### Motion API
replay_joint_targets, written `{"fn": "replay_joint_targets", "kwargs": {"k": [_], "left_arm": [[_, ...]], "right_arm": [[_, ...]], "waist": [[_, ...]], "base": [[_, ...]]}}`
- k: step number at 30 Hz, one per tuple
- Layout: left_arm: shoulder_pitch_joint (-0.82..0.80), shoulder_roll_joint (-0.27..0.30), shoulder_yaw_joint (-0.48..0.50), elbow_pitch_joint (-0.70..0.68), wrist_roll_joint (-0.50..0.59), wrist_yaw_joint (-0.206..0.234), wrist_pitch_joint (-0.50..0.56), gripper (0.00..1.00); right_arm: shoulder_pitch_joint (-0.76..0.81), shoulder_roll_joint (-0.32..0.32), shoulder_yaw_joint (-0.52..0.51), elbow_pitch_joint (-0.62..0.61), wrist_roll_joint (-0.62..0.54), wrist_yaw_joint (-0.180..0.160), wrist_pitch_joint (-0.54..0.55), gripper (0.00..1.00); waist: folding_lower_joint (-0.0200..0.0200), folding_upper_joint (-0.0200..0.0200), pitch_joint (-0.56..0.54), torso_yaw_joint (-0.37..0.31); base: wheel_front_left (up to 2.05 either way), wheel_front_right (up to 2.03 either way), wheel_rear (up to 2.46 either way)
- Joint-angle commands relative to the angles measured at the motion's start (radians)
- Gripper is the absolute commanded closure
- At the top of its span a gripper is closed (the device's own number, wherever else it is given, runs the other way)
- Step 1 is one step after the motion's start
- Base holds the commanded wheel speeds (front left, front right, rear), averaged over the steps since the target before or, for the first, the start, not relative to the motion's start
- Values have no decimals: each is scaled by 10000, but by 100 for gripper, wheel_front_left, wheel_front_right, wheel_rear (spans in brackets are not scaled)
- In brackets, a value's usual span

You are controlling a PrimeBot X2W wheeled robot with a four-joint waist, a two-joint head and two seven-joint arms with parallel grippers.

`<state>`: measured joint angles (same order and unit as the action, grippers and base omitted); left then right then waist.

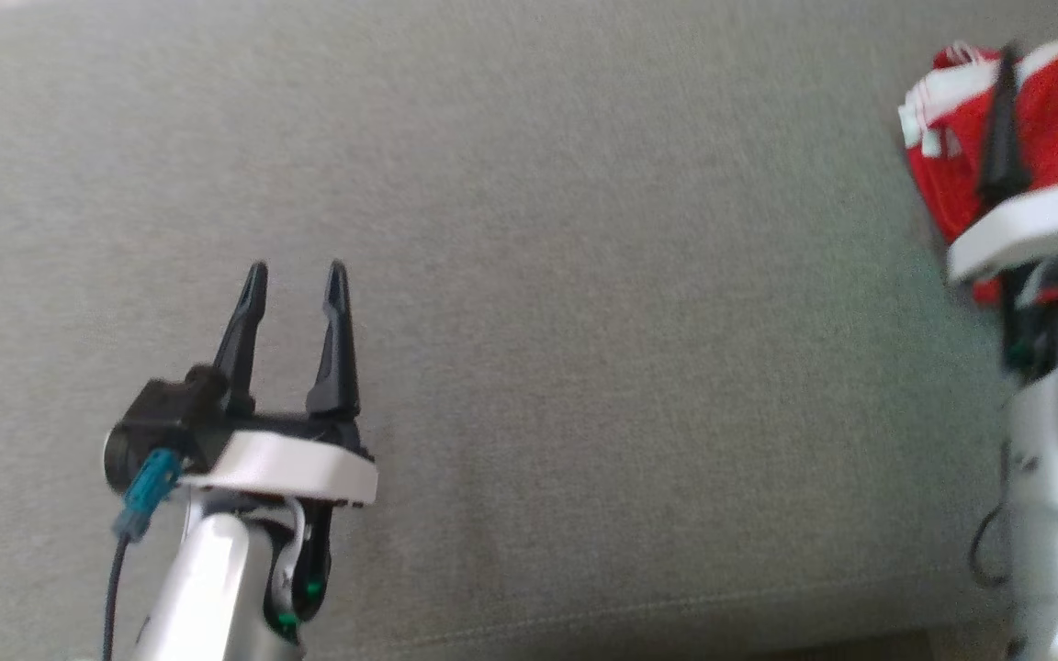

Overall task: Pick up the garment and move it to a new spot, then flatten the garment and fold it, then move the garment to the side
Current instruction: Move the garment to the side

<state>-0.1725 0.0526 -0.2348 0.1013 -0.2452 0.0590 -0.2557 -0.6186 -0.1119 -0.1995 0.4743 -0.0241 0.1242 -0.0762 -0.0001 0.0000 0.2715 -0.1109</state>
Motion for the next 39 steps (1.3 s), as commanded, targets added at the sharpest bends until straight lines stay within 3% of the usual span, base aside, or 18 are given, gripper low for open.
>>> {"fn": "replay_joint_targets", "kwargs": {"k": [1,12,21,39], "left_arm": [[-27,7,430,-283,-63,38,-61,0],[913,-18,823,317,-315,361,-61,0],[1388,-22,579,718,-316,275,-61,0],[1579,-23,240,840,-317,296,-61,0]], "right_arm": [[128,136,367,-566,146,65,-98,0],[3247,610,2065,-2237,1743,65,-326,0],[5043,615,2382,-2713,2284,65,-781,0],[5843,616,2532,-3203,2340,65,-673,0]], "waist": [[1,0,-527,357],[1,0,-1875,1216],[1,0,-2465,1658],[1,0,-2733,1622]], "base": [[0,0,0],[0,0,0],[0,0,0],[0,0,0]]}}
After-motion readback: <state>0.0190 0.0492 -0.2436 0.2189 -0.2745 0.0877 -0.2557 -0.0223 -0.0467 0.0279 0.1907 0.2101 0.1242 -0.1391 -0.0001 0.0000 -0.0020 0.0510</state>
